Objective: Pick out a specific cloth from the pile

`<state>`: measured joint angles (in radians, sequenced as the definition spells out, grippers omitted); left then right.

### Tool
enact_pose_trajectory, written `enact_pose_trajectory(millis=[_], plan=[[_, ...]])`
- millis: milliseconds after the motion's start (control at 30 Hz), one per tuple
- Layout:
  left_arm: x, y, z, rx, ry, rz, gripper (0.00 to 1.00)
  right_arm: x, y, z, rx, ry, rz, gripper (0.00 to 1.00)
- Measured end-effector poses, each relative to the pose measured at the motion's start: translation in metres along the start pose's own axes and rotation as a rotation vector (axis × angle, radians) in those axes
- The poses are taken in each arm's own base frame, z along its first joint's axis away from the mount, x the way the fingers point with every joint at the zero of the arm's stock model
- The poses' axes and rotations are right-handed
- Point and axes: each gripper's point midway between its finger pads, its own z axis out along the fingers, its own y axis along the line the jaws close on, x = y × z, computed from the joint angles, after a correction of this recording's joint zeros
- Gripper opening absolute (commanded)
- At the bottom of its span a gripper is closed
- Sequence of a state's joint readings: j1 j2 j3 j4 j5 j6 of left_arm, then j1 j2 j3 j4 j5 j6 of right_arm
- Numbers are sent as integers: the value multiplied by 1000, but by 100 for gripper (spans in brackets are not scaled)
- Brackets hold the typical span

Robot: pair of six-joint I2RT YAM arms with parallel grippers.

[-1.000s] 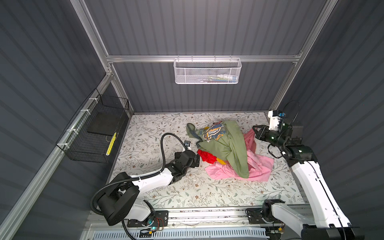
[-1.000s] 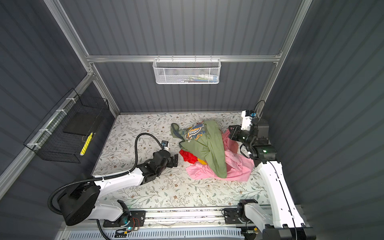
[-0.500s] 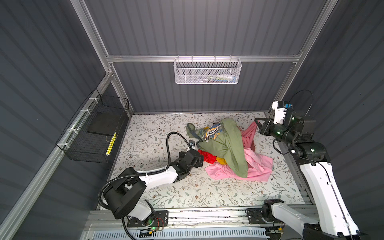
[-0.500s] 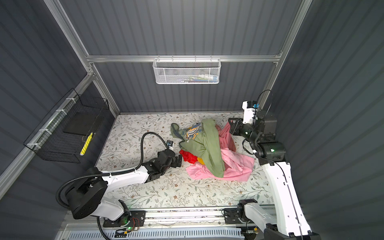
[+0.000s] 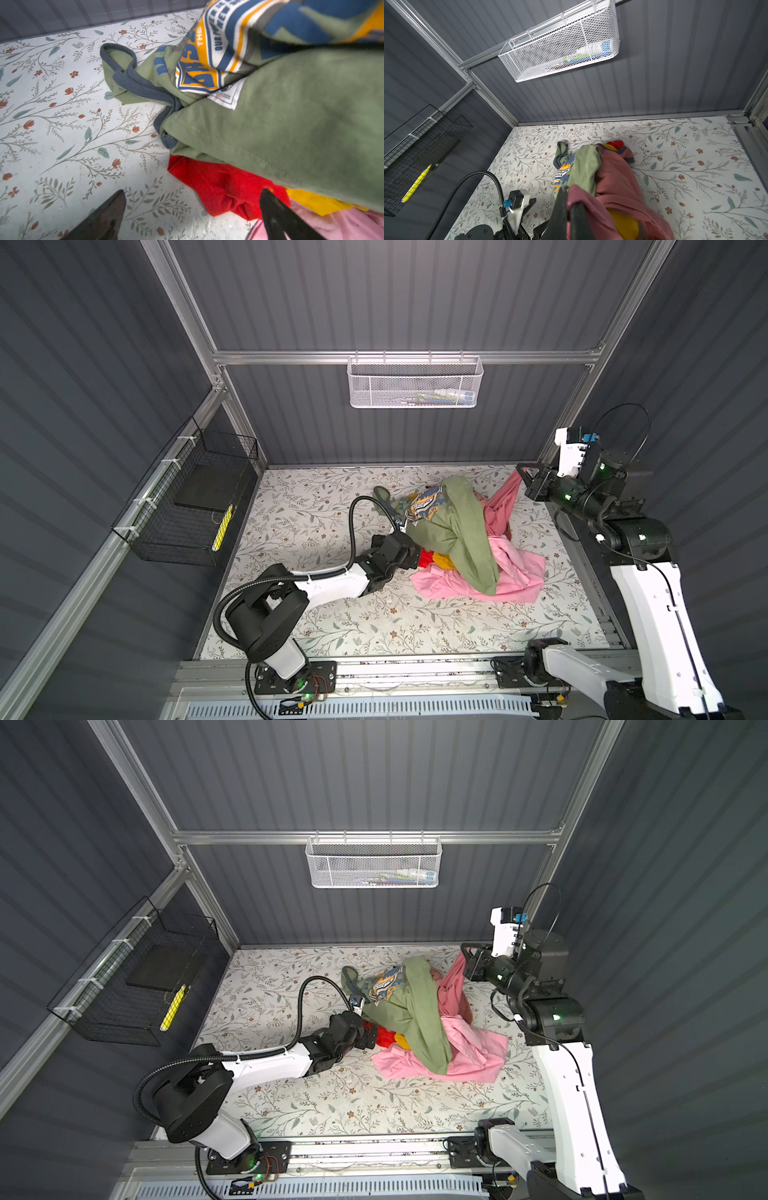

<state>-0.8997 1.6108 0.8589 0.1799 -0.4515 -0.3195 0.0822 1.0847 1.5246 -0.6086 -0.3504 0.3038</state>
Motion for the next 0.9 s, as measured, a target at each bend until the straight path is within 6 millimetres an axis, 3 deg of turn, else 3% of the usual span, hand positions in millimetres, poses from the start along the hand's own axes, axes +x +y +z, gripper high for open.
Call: enact_pose_trajectory(millis=[400, 533, 633, 800, 900], plan=[[-15, -23, -3, 46, -30, 46, 100, -53, 17, -7, -21, -110, -35, 0], [-18, -27, -5, 55, -38, 56, 100, -53, 20, 3, -57, -110, -12, 0], [-18, -30, -6, 60, -39, 64, 100, -27, 16, 20, -88, -62, 24, 0], [-16, -33, -7, 66, -38, 72, 100, 63, 3, 63, -105, 128, 99, 0], [-16, -35, -8, 69, -37, 74, 100, 112, -4, 78, -92, 237, 126, 0]])
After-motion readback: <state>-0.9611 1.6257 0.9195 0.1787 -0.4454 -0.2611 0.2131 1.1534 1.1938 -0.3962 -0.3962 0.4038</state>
